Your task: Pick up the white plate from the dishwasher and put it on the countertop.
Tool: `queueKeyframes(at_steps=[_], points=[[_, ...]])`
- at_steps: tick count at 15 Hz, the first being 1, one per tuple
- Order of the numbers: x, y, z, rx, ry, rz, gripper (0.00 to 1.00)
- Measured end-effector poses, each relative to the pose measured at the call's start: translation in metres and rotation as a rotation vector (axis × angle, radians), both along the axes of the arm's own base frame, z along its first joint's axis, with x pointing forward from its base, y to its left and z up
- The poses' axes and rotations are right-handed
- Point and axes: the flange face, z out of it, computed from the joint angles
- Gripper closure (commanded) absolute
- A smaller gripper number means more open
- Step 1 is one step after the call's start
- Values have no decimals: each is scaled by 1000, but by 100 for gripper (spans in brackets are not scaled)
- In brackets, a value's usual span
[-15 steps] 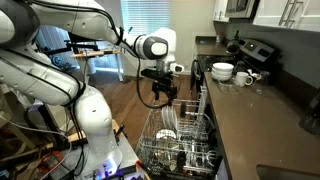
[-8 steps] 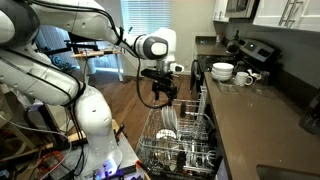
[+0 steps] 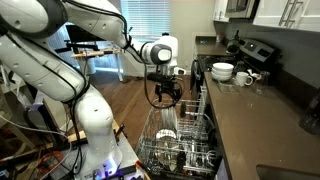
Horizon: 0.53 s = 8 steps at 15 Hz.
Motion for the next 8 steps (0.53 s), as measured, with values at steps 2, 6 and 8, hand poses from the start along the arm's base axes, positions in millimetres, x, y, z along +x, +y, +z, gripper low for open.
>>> queueKeyframes(at_steps=[2,6,8], points=[[24,16,-14,-41,-7,87,0],[73,46,-42,-83,-32,233,0],[96,58,-57,-86,-46,281,0]])
